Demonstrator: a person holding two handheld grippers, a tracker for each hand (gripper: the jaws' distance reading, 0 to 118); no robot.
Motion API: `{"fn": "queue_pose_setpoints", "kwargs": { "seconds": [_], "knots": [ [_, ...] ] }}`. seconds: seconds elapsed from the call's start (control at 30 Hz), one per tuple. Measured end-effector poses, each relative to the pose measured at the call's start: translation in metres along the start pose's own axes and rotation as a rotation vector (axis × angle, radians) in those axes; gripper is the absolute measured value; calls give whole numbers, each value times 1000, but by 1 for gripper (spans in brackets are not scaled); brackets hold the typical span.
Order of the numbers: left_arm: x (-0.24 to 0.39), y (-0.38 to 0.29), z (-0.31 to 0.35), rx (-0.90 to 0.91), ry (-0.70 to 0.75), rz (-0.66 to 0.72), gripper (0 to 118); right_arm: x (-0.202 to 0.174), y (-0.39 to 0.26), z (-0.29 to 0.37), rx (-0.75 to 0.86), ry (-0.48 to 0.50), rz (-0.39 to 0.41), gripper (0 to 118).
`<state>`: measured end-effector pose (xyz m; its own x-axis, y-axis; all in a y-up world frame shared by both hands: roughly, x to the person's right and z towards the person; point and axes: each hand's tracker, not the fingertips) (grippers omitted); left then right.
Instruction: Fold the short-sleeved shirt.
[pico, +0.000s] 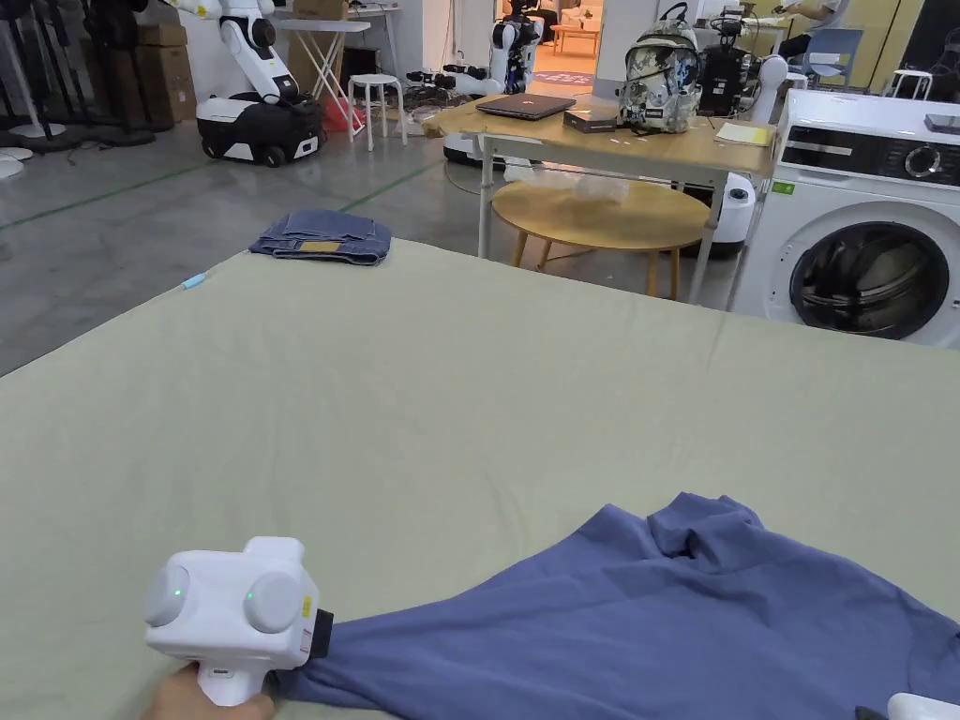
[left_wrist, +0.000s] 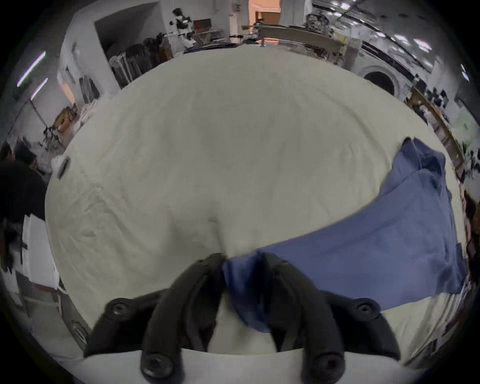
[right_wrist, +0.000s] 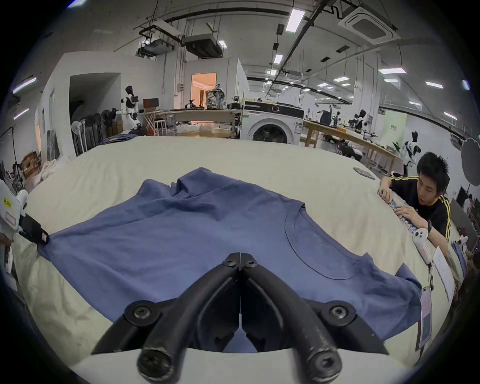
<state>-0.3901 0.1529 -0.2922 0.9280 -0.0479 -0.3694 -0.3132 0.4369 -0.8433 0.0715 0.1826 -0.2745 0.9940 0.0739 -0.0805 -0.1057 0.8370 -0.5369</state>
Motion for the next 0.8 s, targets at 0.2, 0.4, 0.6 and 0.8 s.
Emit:
{"fn": "queue_pose_setpoints", "kwargs": {
  "seconds": [0.2, 0.4, 0.6, 0.8],
  "knots": [
    [11, -6, 1, 16, -40, -45, 0, 9, -2, -8, -3, 4, 3, 0],
    [1, -11, 12, 56, -117, 12, 0, 41, 52, -46, -43, 93, -27, 0],
    [-4, -13, 13, 67, -152, 47, 0, 73, 135, -140, -214, 180, 1, 8],
    [-9, -14, 13, 54, -165, 73, 0, 80, 179, -232, -354, 171, 105, 62]
  ]
}}
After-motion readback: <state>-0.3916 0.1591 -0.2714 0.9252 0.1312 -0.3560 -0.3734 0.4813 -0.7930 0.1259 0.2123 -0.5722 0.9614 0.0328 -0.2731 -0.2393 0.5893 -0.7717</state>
